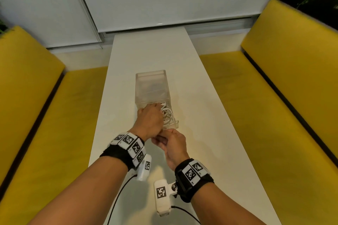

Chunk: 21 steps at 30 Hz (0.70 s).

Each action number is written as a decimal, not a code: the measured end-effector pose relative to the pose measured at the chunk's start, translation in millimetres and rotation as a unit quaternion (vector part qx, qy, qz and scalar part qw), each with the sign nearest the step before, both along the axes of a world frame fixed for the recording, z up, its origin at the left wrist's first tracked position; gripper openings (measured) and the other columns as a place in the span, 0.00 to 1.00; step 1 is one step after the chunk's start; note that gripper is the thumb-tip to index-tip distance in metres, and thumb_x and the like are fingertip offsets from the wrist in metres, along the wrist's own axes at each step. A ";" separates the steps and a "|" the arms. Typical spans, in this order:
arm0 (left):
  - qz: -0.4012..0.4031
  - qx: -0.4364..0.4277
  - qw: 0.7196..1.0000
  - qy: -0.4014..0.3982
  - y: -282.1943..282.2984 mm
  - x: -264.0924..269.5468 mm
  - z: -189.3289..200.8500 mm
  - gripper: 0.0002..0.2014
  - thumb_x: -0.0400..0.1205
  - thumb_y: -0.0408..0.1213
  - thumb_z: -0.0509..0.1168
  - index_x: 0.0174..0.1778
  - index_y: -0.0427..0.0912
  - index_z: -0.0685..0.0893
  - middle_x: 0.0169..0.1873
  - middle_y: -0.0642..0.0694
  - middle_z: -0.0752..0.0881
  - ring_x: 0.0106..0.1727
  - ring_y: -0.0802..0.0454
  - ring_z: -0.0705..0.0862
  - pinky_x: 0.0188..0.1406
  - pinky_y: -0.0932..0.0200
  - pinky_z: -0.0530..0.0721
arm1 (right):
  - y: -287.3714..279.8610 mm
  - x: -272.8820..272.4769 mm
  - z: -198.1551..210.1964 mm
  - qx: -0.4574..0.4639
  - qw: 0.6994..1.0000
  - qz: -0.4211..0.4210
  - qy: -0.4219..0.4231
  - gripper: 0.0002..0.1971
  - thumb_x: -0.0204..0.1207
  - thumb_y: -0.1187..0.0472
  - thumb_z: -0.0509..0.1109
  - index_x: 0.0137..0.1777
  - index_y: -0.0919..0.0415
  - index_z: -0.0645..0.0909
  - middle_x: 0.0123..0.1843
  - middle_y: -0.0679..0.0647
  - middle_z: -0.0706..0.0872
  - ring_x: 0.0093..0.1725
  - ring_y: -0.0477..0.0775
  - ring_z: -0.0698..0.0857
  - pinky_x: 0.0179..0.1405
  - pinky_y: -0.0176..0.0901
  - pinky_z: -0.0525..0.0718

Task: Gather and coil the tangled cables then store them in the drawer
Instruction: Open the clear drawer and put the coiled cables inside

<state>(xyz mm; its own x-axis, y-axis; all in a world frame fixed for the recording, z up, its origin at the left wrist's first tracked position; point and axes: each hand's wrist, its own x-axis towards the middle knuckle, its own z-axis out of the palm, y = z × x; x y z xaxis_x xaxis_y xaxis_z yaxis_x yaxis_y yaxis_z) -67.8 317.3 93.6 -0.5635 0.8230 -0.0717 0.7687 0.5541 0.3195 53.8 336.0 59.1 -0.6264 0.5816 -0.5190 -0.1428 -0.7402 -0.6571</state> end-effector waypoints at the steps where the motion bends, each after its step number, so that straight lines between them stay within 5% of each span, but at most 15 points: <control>1: 0.009 0.036 0.999 -0.017 -2.8 -2.5 -2.3 0.14 0.91 0.36 0.54 0.62 0.39 0.85 0.60 0.42 0.87 0.62 0.40 0.84 0.63 0.45 0.80 | 0.2 0.0 0.5 0.000 1.000 0.001 0.000 0.05 0.78 0.77 0.66 0.48 0.72 0.83 0.45 0.71 0.90 0.42 0.64 0.90 0.49 0.54 0.91; 7: 0.079 0.162 0.983 -0.018 -8.6 -0.9 -12.7 0.12 0.89 0.36 0.66 0.63 0.37 0.90 0.58 0.46 0.74 0.60 0.47 0.79 0.53 0.58 0.77 | 1.1 -0.5 -1.7 0.006 1.000 0.007 -0.008 0.06 0.78 0.77 0.65 0.50 0.73 0.83 0.46 0.71 0.89 0.44 0.65 0.88 0.50 0.55 0.92; 11: 0.070 0.130 0.985 0.084 -10.2 3.0 -14.3 0.12 0.86 0.39 0.68 0.61 0.39 0.92 0.52 0.41 0.87 0.56 0.39 0.84 0.57 0.46 0.83 | 3.5 -1.1 -2.0 0.011 1.000 0.015 -0.009 0.04 0.78 0.76 0.66 0.46 0.71 0.82 0.42 0.69 0.88 0.42 0.63 0.86 0.52 0.56 0.92; 16: 0.106 0.207 0.972 0.031 -15.9 6.2 -15.7 0.14 0.85 0.38 0.71 0.66 0.39 0.90 0.61 0.43 0.88 0.58 0.42 0.87 0.56 0.54 0.81 | 6.5 -5.2 -5.7 0.006 1.000 0.020 -0.014 0.04 0.78 0.76 0.67 0.49 0.72 0.82 0.42 0.67 0.90 0.40 0.61 0.89 0.52 0.56 0.92; 21: 0.053 0.101 0.986 0.118 -14.7 6.5 -18.2 0.11 0.87 0.36 0.63 0.58 0.40 0.91 0.56 0.44 0.88 0.53 0.40 0.86 0.49 0.49 0.80 | 4.4 -7.5 -10.8 0.013 0.999 0.020 -0.028 0.03 0.78 0.75 0.68 0.45 0.69 0.82 0.42 0.69 0.86 0.40 0.61 0.85 0.51 0.57 0.92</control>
